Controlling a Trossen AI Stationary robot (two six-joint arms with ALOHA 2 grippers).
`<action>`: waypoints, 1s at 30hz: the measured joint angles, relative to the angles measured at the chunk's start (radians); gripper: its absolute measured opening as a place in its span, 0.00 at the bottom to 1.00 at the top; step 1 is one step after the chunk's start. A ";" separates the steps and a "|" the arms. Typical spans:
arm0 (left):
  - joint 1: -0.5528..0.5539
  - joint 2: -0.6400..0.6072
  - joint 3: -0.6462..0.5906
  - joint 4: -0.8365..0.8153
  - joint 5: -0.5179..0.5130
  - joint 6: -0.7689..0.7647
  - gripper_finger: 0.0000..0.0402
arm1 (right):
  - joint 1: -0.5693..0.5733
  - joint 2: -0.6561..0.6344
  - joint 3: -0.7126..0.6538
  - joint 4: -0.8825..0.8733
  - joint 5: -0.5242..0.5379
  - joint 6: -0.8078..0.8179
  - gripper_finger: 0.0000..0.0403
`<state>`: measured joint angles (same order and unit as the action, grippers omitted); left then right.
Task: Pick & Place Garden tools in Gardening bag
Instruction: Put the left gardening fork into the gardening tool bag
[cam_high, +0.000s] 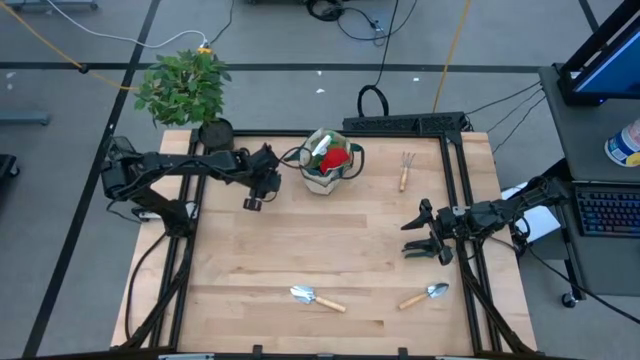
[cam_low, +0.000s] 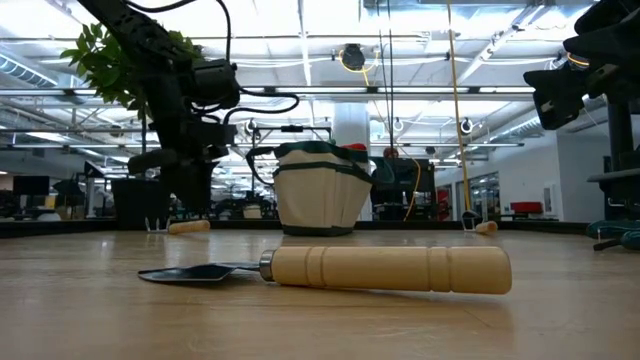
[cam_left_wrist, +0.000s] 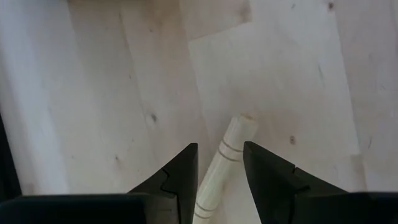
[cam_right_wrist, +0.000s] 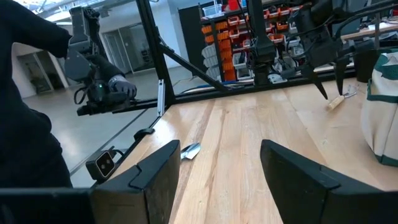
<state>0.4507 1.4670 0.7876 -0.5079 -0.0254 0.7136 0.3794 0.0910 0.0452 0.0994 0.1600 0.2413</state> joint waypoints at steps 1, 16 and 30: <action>0.000 0.000 0.000 -0.008 0.000 0.001 0.33 | 0.000 0.000 0.000 0.000 0.000 0.000 0.53; 0.003 0.074 0.001 0.025 0.062 0.044 0.33 | 0.000 0.000 0.000 0.000 0.000 0.000 0.53; -0.006 0.193 0.006 0.091 0.045 -0.024 0.33 | 0.000 0.000 0.000 0.000 -0.004 0.000 0.53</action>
<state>0.4446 1.6600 0.7933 -0.4166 0.0196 0.6900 0.3794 0.0910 0.0452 0.0998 0.1562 0.2413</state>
